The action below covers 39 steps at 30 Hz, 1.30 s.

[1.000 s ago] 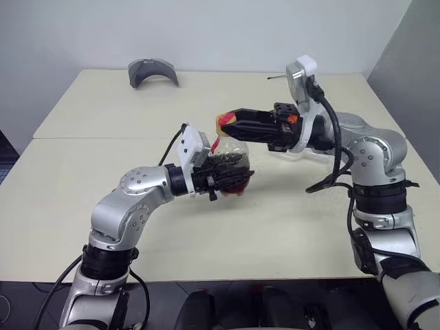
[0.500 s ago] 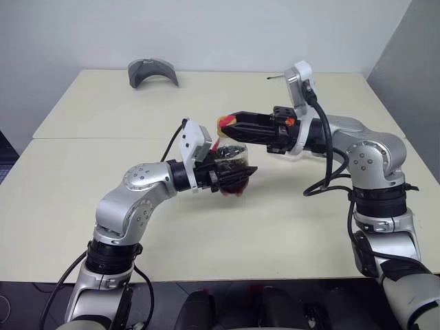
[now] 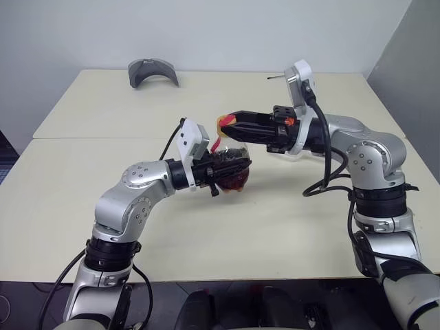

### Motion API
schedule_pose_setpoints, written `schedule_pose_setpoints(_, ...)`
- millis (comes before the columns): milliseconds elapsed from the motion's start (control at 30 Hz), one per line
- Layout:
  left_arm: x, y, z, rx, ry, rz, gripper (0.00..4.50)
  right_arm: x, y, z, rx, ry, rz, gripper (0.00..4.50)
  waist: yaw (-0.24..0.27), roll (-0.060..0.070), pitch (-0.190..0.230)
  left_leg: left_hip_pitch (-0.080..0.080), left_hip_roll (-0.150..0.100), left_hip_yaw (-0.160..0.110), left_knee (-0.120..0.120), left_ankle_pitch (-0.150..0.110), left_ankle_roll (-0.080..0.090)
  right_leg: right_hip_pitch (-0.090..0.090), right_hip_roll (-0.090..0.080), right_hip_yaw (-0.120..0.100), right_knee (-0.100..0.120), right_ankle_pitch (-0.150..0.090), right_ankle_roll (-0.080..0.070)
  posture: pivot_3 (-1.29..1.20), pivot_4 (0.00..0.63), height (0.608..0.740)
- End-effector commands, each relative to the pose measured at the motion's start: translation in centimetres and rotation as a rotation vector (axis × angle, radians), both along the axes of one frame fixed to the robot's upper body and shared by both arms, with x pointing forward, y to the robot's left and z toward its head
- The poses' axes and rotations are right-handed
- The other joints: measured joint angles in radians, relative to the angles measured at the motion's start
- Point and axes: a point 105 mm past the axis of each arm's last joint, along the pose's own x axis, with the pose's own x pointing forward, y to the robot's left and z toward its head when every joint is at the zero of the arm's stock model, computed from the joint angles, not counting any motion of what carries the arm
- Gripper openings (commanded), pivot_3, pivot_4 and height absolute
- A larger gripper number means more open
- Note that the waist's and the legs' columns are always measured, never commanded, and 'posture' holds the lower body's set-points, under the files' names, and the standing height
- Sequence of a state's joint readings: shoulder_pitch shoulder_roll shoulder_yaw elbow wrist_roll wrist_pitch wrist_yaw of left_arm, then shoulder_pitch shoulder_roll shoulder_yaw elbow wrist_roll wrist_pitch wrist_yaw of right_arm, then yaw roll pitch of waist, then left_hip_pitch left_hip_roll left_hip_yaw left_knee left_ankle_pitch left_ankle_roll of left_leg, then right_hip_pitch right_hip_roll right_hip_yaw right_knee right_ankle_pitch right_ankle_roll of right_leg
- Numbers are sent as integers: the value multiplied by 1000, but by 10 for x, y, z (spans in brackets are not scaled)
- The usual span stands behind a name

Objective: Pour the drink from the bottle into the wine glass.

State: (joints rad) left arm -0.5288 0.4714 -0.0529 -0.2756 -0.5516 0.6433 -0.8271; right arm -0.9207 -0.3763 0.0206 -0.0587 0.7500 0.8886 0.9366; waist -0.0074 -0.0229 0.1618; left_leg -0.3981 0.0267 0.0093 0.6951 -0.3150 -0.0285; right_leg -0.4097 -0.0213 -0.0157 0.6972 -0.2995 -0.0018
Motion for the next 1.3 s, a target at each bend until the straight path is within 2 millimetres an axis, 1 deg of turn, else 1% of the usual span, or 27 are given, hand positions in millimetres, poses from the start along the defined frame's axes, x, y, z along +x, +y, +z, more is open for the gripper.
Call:
schedule_pose_setpoints(33, 1, 4, 17, -1, -84, 19, 1048, -10, 2, 11, 25, -42, 45, 1453, 0, 0, 0, 0, 0, 0, 0, 0, 0, 0, 0, 0, 0, 0, 0, 0, 150, 740)
schedule_pose_setpoints(233, 0, 5, 13, 11, -76, 28, 1042, -12, 1, 9, 16, -41, 42, 1453, 0, 0, 0, 0, 0, 0, 0, 0, 0, 0, 0, 0, 0, 0, 0, 0, 150, 740)
schedule_pose_setpoints(367, 4, 7, 13, 9, -76, 42, 1042, -14, 0, 9, 9, -32, 48, 1453, 0, 0, 0, 0, 0, 0, 0, 0, 0, 0, 0, 0, 0, 0, 0, 0, 150, 740)
schedule_pose_setpoints(433, 5, 6, 14, 7, -77, 43, 1042, -15, 1, 8, 7, -28, 47, 2030, 0, 0, 0, 0, 0, 0, 0, 0, 0, 0, 0, 0, 0, 0, 0, 0, 150, 740)
schedule_pose_setpoints(467, 5, 6, 14, 7, -77, 44, 1042, -15, 0, 8, 7, -26, 46, 2211, 0, 0, 0, 0, 0, 0, 0, 0, 0, 0, 0, 0, 0, 0, 0, 0, 150, 740)
schedule_pose_setpoints(533, 5, 6, 14, 7, -77, 46, 1042, -16, 0, 8, 6, -27, 44, 2863, 0, 0, 0, 0, 0, 0, 0, 0, 0, 0, 0, 0, 0, 0, 0, 0, 150, 740)
schedule_pose_setpoints(600, 6, 6, 14, 7, -76, 48, 1042, -16, 0, 8, 5, -29, 38, 3646, 0, 0, 0, 0, 0, 0, 0, 0, 0, 0, 0, 0, 0, 0, 0, 0, 150, 740)
schedule_pose_setpoints(633, 6, 7, 13, 8, -75, 50, 1042, -16, -1, 8, 4, -28, 34, 3931, 0, 0, 0, 0, 0, 0, 0, 0, 0, 0, 0, 0, 0, 0, 0, 0, 150, 740)
schedule_pose_setpoints(767, 8, 10, 9, 10, -62, 77, 1042, -18, -4, 8, -3, -23, 15, 3931, 0, 0, 0, 0, 0, 0, 0, 0, 0, 0, 0, 0, 0, 0, 0, 0, 150, 740)
schedule_pose_setpoints(900, 12, 13, 5, 12, -63, 124, 1042, -16, -5, 8, 3, -42, -51, 3931, 0, 0, 0, 0, 0, 0, 0, 0, 0, 0, 0, 0, 0, 0, 0, 0, 150, 740)
schedule_pose_setpoints(1033, 23, 17, 6, 6, -79, 185, 1042, -2, -1, 6, 10, -88, -186, 3931, 0, 0, 0, 0, 0, 0, 0, 0, 0, 0, 0, 0, 0, 0, 0, 0, 150, 740)
schedule_pose_setpoints(1200, 26, 16, 6, 10, -89, 192, 1042, 9, 2, 9, 30, -118, -277, 3931, 0, 0, 0, 0, 0, 0, 0, 0, 0, 0, 0, 0, 0, 0, 0, 0, 150, 740)
schedule_pose_setpoints(1300, 26, 16, 5, 11, -91, 194, 1042, 11, 5, 9, 22, -138, -292, 3931, 0, 0, 0, 0, 0, 0, 0, 0, -1, 0, 0, 0, 0, 0, 0, 0, 150, 740)
